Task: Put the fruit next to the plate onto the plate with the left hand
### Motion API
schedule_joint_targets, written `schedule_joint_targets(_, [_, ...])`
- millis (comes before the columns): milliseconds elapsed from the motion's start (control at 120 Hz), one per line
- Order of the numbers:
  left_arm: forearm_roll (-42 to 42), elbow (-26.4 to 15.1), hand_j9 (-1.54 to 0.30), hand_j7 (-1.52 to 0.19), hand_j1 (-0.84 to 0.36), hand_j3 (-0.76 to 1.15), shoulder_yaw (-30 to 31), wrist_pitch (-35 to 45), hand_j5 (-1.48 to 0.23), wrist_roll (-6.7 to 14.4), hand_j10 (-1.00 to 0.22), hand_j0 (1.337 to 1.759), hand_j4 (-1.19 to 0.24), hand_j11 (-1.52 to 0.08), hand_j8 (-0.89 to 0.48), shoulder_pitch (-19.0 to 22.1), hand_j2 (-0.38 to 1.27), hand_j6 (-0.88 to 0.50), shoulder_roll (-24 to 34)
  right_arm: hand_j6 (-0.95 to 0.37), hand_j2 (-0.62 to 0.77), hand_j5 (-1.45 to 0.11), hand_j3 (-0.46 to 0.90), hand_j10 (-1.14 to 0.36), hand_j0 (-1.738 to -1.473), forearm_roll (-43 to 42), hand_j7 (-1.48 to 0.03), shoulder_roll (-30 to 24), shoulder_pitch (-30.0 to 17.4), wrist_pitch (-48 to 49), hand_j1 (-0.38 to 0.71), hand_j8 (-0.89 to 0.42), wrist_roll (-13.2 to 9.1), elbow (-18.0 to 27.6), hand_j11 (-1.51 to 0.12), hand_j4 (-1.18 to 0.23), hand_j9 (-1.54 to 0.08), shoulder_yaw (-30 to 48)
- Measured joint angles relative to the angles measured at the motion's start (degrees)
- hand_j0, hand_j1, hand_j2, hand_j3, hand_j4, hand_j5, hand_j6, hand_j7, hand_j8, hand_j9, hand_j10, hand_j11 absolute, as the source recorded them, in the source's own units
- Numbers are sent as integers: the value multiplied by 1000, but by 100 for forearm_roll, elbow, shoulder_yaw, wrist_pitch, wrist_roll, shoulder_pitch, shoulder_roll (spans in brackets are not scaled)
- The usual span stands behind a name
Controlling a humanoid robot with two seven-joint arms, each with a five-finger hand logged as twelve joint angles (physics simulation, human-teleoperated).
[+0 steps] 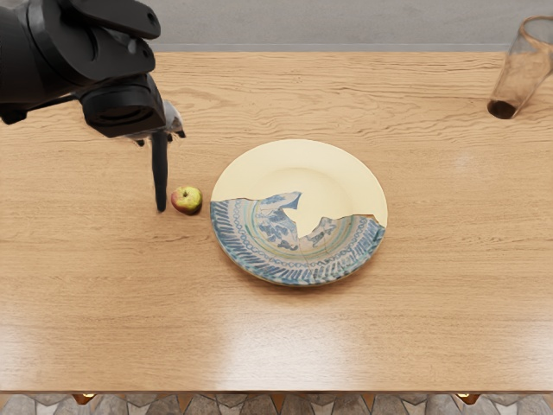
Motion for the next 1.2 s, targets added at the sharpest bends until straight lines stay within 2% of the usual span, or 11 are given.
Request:
schedule_joint_targets(133, [75, -22, 0, 0, 349, 0, -198, 680, 0, 92, 0, 1658, -1, 0, -1, 103, 0, -1, 0, -22, -5, -29, 0, -22, -1658, 0, -29, 0, -1, 0, -322, -22, 0, 0, -29, -22, -29, 0])
schedule_joint_targets(175, [94, -27, 0, 0, 349, 0, -245, 777, 0, 105, 0, 1658, 0, 0, -1, 266, 0, -1, 0, -22, -5, -29, 0, -22, -1658, 0, -29, 0, -1, 0, -322, -22, 0, 0, -29, -22, -29, 0])
schedule_joint_targets(400, [228, -27, 0, 0, 349, 0, -458, 988, 0, 107, 0, 1658, -1, 0, -1, 591, 0, -1, 0, -22, -5, -29, 0, -22, -1658, 0, -29, 0, 1, 0, -322, -22, 0, 0, -29, -22, -29, 0])
schedule_joint_targets(600, [555, -39, -8, -8, 342, 0, -592, 1713, -8, 107, -7, 1658, -7, -8, -7, 985, 2, -7, 0, -22, -5, -29, 0, -22, -1658, 0, -29, 0, 1, 0, -322, -22, 0, 0, -29, -22, -29, 0])
schedule_joint_targets(850, [1080, -63, -37, -37, 315, 0, -1078, 1849, -38, 127, -29, 1658, -29, -37, -30, 1241, 6, -30, 0, -22, -5, -29, 0, -22, -1658, 0, -29, 0, 0, 0, -322, -22, 0, 0, -29, -22, -29, 0])
schedule_joint_targets(1200, [1210, -6, -135, -135, 224, 0, -829, 2084, -135, 130, -105, 1658, -105, -135, -105, 1405, 21, -105, 0, -22, -5, -29, 0, -22, -1658, -1, -29, 0, 1, 0, -322, -22, 0, 0, -29, -22, -29, 0])
